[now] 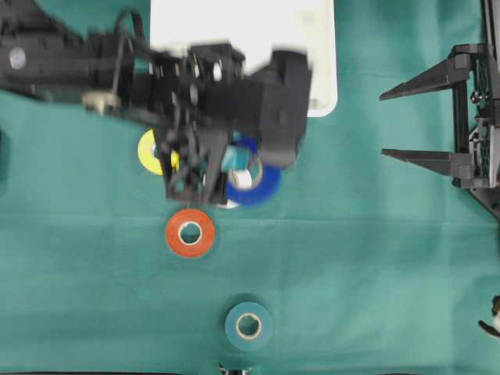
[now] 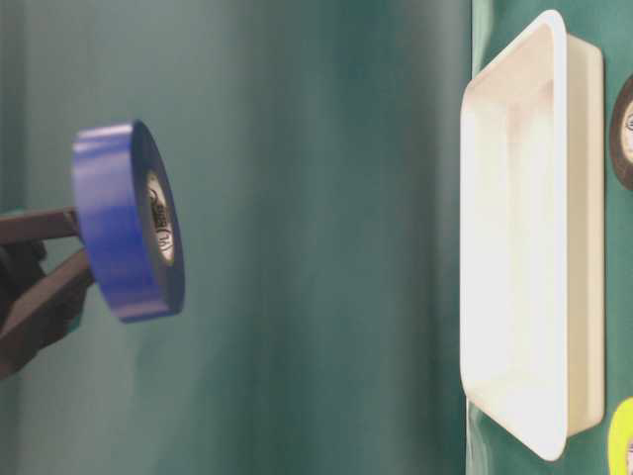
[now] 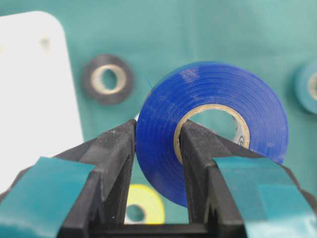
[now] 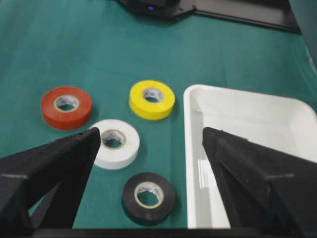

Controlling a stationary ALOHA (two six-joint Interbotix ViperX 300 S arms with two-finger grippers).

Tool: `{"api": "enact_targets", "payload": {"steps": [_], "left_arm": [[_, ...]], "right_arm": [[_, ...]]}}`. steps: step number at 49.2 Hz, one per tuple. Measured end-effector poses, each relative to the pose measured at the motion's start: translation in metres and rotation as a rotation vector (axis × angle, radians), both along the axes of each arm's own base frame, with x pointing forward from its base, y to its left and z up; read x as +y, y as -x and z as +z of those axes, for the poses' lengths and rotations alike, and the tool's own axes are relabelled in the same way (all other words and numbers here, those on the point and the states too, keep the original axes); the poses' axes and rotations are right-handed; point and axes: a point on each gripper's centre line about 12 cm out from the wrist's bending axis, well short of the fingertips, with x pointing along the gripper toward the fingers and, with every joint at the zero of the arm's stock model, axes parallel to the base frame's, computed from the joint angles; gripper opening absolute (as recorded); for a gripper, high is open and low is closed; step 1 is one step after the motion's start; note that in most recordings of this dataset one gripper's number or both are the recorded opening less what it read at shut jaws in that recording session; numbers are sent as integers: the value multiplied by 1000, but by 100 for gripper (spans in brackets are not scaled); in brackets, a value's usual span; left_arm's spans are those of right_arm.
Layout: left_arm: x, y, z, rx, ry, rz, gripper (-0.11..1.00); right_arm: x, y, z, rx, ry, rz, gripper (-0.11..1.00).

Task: Pick up the tape from a random location and place it into the white case.
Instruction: 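Lift the blue roll with the left gripper toward the white tray, then lower the blue roll into the tray with the left gripper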

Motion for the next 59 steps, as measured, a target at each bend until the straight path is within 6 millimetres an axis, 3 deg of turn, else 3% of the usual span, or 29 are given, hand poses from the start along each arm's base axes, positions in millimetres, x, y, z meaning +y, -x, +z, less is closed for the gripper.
{"api": "enact_targets", "payload": {"steps": [22,34,44,59], "left_arm": [[103,10,1,-4,-4,237,22],[146,21,1,-13,-5,340,22],[166,27,1,-19,-7,389,22],[169,28,-1,-19,-7,397,22]], "right_arm": [[0,0,-1,5,8,1,93],[0,0,-1,8,8,1,93],[0,0,-1,6,8,0,93],[0,0,-1,6,8,1,93]]}}
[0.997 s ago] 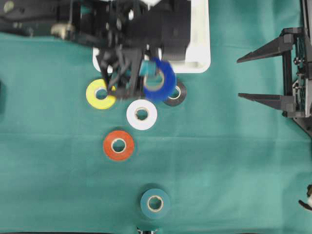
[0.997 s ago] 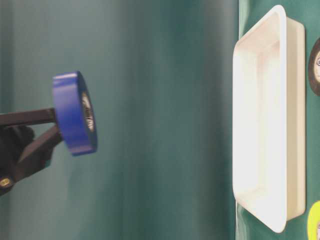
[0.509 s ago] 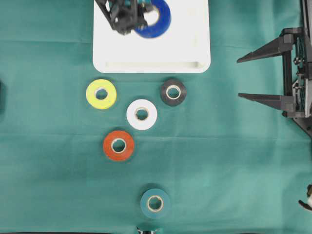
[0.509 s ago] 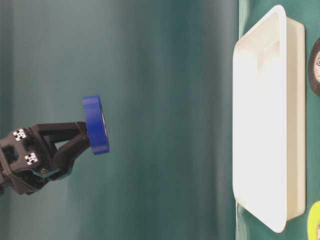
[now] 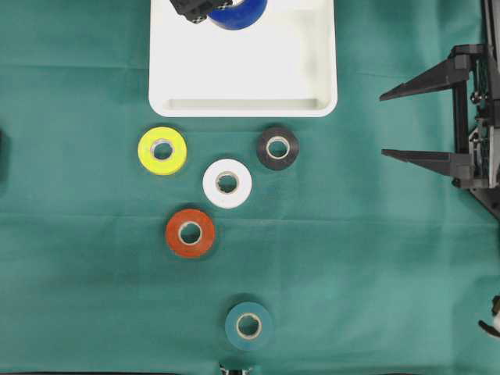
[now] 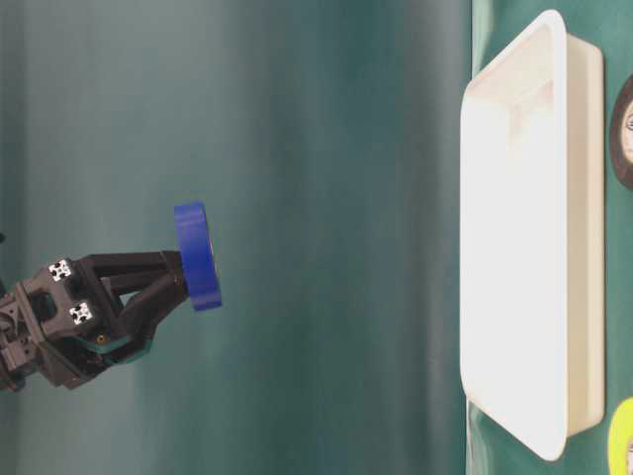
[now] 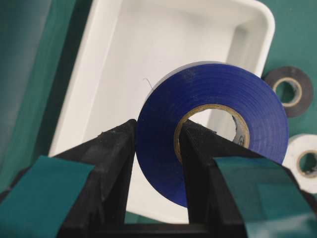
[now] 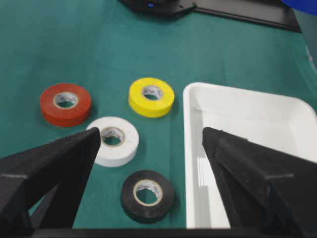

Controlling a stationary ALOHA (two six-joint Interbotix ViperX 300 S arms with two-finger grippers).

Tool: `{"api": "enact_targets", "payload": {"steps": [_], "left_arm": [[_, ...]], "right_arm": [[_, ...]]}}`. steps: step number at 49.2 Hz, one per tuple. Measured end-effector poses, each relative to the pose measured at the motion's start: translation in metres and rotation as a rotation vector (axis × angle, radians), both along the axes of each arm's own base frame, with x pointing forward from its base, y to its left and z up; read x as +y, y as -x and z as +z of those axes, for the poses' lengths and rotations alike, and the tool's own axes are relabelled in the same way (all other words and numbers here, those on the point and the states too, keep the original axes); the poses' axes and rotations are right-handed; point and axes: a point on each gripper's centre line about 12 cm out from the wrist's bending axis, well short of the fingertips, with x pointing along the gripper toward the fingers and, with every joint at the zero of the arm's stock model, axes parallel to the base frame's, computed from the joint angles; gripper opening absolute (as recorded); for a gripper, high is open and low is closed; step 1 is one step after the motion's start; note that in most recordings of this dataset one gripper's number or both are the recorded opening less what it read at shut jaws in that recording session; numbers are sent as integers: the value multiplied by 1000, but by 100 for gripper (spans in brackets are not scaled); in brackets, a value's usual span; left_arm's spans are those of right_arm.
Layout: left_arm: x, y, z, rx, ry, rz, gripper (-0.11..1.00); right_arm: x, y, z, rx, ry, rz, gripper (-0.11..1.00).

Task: Pick up the tape from a random location and place it into the white case.
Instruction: 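Lower the blue roll into the tray with the left gripper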

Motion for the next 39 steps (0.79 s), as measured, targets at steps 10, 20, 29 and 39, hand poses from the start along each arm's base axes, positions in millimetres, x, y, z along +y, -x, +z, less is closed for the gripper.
{"api": "enact_targets", "payload": {"steps": [10,20,29,39], "left_arm": [[0,0,-3,7,3,-1,22],[0,0,-3,6,3,-1,22],[0,0,-3,6,3,-1,22],[0,0,-3,1,1,0,22]], "right_arm": [[0,0,0,0,0,0,93],[0,0,-1,2,0,0,93],[0,0,-1,2,0,0,93],[0,0,0,0,0,0,93]]}}
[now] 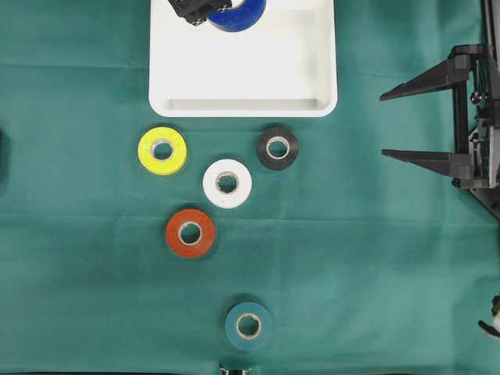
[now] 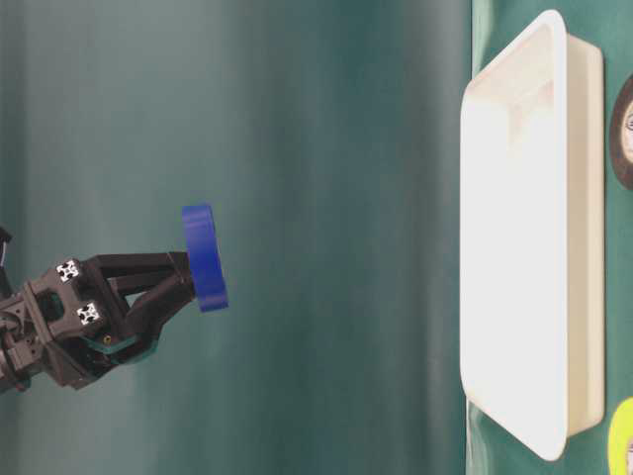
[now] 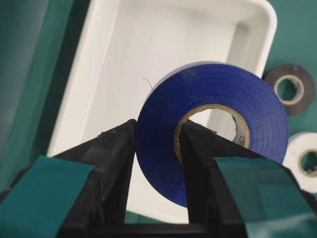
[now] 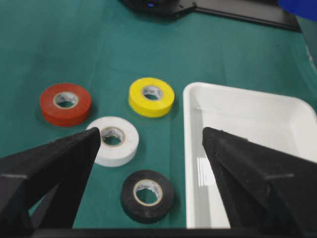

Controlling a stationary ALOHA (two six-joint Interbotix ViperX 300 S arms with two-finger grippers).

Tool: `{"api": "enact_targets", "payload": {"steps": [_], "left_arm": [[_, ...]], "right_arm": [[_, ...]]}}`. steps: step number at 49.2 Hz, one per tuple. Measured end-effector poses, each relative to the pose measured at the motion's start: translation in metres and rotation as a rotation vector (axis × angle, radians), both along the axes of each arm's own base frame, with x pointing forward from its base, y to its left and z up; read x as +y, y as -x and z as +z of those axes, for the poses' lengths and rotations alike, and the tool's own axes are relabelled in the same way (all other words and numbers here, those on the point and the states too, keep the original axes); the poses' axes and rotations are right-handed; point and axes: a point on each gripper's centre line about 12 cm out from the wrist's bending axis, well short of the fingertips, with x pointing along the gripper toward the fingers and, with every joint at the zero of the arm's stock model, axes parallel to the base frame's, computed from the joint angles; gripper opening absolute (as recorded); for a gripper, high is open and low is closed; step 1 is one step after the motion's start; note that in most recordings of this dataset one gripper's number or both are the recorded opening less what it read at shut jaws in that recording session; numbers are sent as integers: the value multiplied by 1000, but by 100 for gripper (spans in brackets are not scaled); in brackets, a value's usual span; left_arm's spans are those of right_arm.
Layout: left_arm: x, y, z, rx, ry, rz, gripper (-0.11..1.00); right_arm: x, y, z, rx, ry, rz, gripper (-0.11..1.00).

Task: Pick up the tape from a random location and place it into the white case.
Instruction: 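Lower the blue roll into the tray with the left gripper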

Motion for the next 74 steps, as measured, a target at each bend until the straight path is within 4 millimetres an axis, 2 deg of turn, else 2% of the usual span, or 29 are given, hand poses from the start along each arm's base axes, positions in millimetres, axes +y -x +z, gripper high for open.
{"api": "enact_targets", "payload": {"steps": [7,22,28,39,46,61,74], "left_arm": [[0,-1,-7,-8,-1,0,22],[2,-5,-47,-1,2,1,22],[3,-10,-72,12,7,-1,22],[11,-20,-130,56,24,6,22],[18,-23,-155,52,23,17,22],[30,-16,-196,70,32,47,22],[32,-16,-215,84,39,51,22]], "right_arm": [[0,0,0,0,0,0,93],[0,0,0,3,2,0,93],[0,0,0,2,0,0,93],[0,0,0,2,0,0,93],[0,0,0,3,0,0,93],[0,0,-1,6,2,0,93],[0,0,-1,5,2,0,93]]}}
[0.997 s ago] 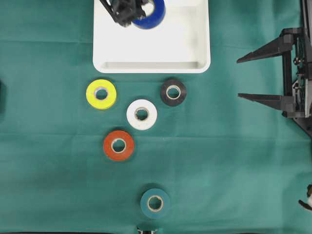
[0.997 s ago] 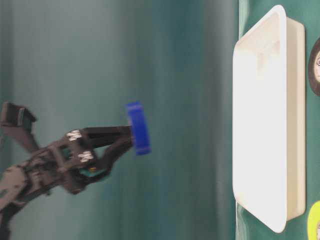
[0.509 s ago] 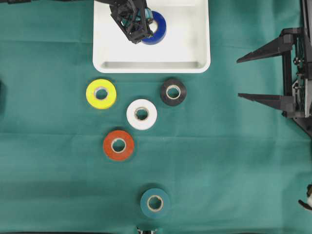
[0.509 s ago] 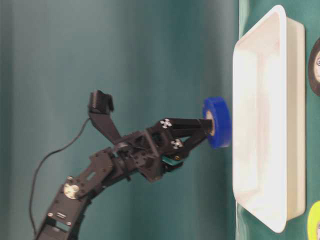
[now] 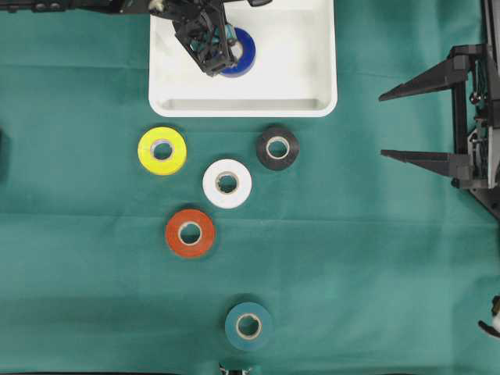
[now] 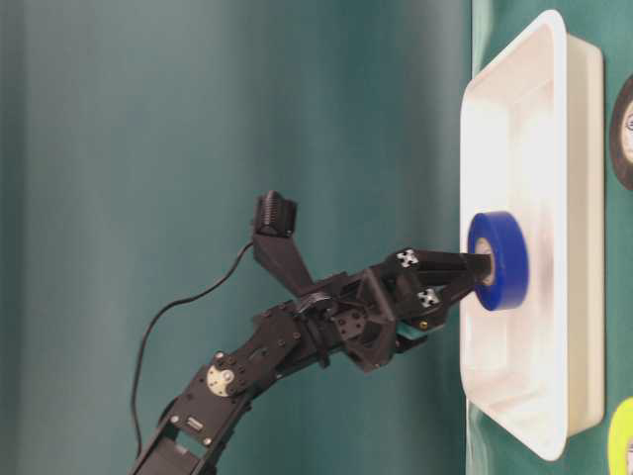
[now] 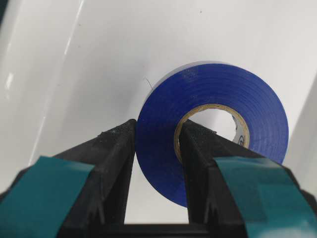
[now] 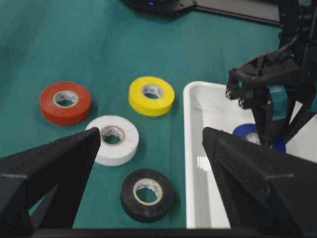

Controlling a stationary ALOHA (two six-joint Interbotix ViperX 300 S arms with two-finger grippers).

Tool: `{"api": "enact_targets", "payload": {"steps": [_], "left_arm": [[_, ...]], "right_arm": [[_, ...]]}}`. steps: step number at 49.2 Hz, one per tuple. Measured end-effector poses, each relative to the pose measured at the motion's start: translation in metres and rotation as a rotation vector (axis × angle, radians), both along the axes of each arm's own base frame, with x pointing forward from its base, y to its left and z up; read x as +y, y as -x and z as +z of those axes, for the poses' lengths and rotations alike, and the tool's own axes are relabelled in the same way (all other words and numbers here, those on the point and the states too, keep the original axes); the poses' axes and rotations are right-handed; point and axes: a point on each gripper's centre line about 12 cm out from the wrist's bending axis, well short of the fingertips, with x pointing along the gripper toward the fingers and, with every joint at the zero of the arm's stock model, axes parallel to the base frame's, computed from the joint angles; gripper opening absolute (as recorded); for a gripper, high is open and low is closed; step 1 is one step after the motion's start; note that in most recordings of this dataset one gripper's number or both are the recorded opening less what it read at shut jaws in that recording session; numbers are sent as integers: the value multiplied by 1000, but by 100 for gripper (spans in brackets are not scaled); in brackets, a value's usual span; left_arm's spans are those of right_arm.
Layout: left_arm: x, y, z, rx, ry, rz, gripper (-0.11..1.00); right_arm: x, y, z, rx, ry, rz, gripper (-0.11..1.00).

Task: Pick up the tape from a random location and place it into the white case.
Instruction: 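Lower the blue roll into the tray with the left gripper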

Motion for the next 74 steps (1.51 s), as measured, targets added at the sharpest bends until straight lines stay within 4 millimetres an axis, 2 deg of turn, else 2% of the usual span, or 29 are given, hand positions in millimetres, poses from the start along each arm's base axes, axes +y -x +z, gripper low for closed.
{"api": "enact_targets", "payload": {"steps": [9,42,45,54,57,59,74], "left_arm": [[0,-1,-6,10,4,-1,22],[0,-1,-6,11,5,-1,23],[0,-1,-7,11,6,1,34],[2,-1,-5,7,6,5,86],[0,-1,-6,9,6,0,97],[2,-1,-5,8,5,3,99],[2,-1,-5,8,5,3,99]], "right_arm": [[0,0,0,2,0,0,93],[0,0,0,0,0,0,93],[0,0,0,0,0,0,93],[0,0,0,0,0,0,93],[0,0,0,2,0,0,93],[0,0,0,2,0,0,93],[0,0,0,2,0,0,93]]}}
